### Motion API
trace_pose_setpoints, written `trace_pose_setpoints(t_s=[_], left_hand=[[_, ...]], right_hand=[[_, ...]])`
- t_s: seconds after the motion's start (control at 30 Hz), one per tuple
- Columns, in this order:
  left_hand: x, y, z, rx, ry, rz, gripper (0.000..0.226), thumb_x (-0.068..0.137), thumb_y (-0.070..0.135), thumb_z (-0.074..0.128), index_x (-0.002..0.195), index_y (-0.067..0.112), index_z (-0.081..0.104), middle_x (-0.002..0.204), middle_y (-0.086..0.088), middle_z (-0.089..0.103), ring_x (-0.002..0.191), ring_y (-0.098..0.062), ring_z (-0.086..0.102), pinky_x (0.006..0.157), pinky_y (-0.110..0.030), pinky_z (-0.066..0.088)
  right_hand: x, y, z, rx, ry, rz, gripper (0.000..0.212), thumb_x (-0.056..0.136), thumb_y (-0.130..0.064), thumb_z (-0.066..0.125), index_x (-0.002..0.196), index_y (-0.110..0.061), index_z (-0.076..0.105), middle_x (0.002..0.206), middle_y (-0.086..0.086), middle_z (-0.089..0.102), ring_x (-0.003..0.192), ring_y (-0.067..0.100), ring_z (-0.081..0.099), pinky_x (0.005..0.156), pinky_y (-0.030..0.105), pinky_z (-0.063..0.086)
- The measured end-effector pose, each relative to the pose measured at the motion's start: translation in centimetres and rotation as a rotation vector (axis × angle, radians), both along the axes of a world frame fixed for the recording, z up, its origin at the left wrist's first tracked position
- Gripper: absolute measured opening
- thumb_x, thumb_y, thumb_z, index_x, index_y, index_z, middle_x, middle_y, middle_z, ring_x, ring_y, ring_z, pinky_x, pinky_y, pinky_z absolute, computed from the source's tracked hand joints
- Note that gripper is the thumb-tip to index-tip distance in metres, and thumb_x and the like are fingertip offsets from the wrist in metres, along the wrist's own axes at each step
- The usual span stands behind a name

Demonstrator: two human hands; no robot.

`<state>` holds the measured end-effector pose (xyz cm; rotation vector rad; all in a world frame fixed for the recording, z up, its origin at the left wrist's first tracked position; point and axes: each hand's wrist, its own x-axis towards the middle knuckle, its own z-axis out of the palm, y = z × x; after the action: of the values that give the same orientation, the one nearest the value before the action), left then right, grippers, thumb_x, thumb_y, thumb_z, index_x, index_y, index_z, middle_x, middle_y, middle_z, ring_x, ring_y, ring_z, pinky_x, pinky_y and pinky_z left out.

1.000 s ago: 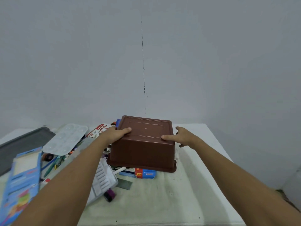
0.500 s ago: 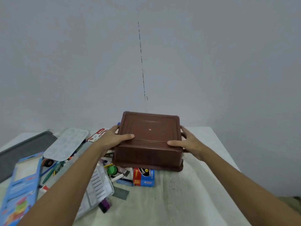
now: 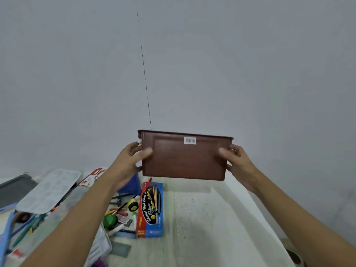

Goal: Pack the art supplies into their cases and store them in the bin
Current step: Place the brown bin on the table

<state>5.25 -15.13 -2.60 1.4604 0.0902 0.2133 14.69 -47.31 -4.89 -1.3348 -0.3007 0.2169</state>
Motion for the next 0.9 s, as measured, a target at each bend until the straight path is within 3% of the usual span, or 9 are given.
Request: trace_pose_setpoints(t_s=[0.1, 0.2, 0.27, 0.4, 0.63, 0.8, 0.9], left_hand=[[0.6, -1.0, -1.5, 0.108, 0.0, 0.068, 0.129, 0.044, 0.03, 0.097, 0.148, 0.022, 0.021, 0.128, 0.004, 0.055, 0.114, -0.019, 0.06, 0.091, -0.046, 0.053], [0.6, -1.8, -2.6, 0.148, 0.016, 0.06, 0.12, 0.064, 0.008, 0.086, 0.151, 0.031, 0.007, 0.125, 0.002, 0.053, 0.112, -0.021, 0.06, 0.088, -0.041, 0.054], [0.7, -2.5, -3.7, 0.173, 0.03, 0.005, 0.112, 0.065, 0.004, 0.085, 0.15, 0.03, 0.017, 0.128, -0.004, 0.051, 0.111, -0.022, 0.061, 0.081, -0.036, 0.057], [0.9, -4.3, -6.1, 0.218, -0.011, -0.043, 0.094, 0.059, 0.003, 0.089, 0.134, 0.034, 0.041, 0.129, -0.007, 0.051, 0.112, -0.023, 0.061, 0.078, -0.033, 0.058], [1.2, -7.4, -10.8, 0.305, -0.005, 0.016, 0.091, 0.059, -0.001, 0.088, 0.127, 0.032, 0.038, 0.126, -0.002, 0.052, 0.11, -0.026, 0.061, 0.081, -0.04, 0.059], [1.3, -8.6, -12.4, 0.459, -0.019, 0.146, 0.088, 0.064, -0.002, 0.085, 0.131, 0.027, 0.035, 0.114, 0.006, 0.055, 0.105, -0.014, 0.059, 0.079, -0.016, 0.053], [1.6, -8.9, -12.8, 0.516, -0.006, 0.197, 0.086, 0.066, 0.002, 0.085, 0.132, 0.025, 0.035, 0.111, 0.007, 0.056, 0.099, -0.008, 0.059, 0.078, -0.011, 0.051]], right_hand=[[-0.3, -1.2, -1.2, -0.04, -0.024, -0.137, 0.081, 0.066, -0.009, 0.085, 0.128, -0.017, 0.033, 0.125, 0.007, 0.051, 0.106, 0.015, 0.062, 0.091, 0.034, 0.049], [-0.3, -3.1, -2.3, -0.067, -0.061, -0.152, 0.091, 0.07, 0.0, 0.08, 0.138, -0.025, 0.026, 0.123, 0.004, 0.053, 0.11, 0.019, 0.061, 0.092, 0.034, 0.049], [-0.5, -4.4, -3.1, -0.088, -0.087, -0.124, 0.093, 0.065, 0.0, 0.082, 0.142, -0.02, 0.033, 0.119, 0.006, 0.055, 0.108, 0.021, 0.064, 0.087, 0.03, 0.052], [-1.4, -6.7, -4.7, -0.153, -0.173, -0.082, 0.074, 0.063, -0.004, 0.085, 0.128, -0.025, 0.057, 0.119, 0.017, 0.056, 0.109, 0.024, 0.063, 0.093, 0.038, 0.053], [-2.3, -8.6, -9.1, -0.129, -0.126, -0.202, 0.075, 0.064, 0.007, 0.082, 0.124, -0.026, 0.053, 0.124, 0.005, 0.059, 0.107, 0.025, 0.064, 0.084, 0.041, 0.057], [-1.8, -9.0, -11.1, -0.217, -0.164, -0.202, 0.078, 0.062, 0.008, 0.084, 0.123, -0.023, 0.048, 0.114, 0.01, 0.059, 0.104, 0.024, 0.065, 0.081, 0.04, 0.058], [-1.1, -9.3, -10.9, -0.257, -0.179, -0.172, 0.078, 0.062, 0.001, 0.086, 0.126, -0.025, 0.051, 0.115, 0.008, 0.062, 0.103, 0.02, 0.066, 0.081, 0.038, 0.059]])
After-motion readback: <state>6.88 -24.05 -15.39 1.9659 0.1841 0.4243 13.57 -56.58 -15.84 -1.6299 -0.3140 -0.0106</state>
